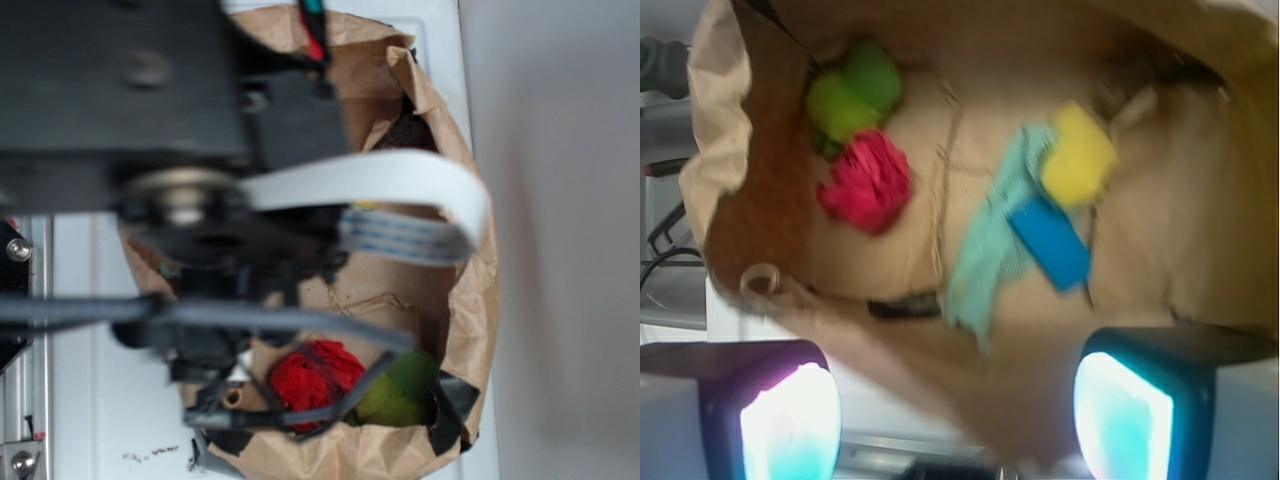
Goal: Grab the green animal.
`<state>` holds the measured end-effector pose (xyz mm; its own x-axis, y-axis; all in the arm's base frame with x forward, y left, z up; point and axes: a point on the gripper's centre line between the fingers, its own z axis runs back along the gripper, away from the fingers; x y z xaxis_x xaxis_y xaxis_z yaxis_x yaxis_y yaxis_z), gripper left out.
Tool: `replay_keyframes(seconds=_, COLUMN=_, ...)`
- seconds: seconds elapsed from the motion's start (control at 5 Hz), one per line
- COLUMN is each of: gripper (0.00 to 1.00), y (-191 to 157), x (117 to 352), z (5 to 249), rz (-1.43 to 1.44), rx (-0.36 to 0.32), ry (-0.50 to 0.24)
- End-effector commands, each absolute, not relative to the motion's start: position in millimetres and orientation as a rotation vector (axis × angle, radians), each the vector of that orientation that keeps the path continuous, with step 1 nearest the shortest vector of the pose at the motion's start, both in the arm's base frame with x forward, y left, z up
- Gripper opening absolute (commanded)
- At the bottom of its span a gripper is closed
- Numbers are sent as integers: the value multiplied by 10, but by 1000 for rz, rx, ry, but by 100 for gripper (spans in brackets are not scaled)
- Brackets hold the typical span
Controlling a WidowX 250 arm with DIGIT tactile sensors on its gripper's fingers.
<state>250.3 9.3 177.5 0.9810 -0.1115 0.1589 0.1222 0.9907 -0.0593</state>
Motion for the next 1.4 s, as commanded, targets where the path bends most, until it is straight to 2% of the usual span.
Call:
replay_keyframes(seconds=0.0, gripper=100, y=53, x=2902, z=1637, rz=-314, rx=-65, ry=-288)
replay_keyframes(seconds=0.2, gripper=100, y=33, x=3022, z=1507, rz=-336, rx=-71, ry=-272)
replay_keyframes(seconds=1.0, gripper=100, y=33, x=3022, z=1507, rz=-336, rx=-71, ry=-272)
replay_keyframes(seconds=1.2, gripper=100, y=-97, x=3061, z=1276, rz=-396, rx=-80, ry=-306)
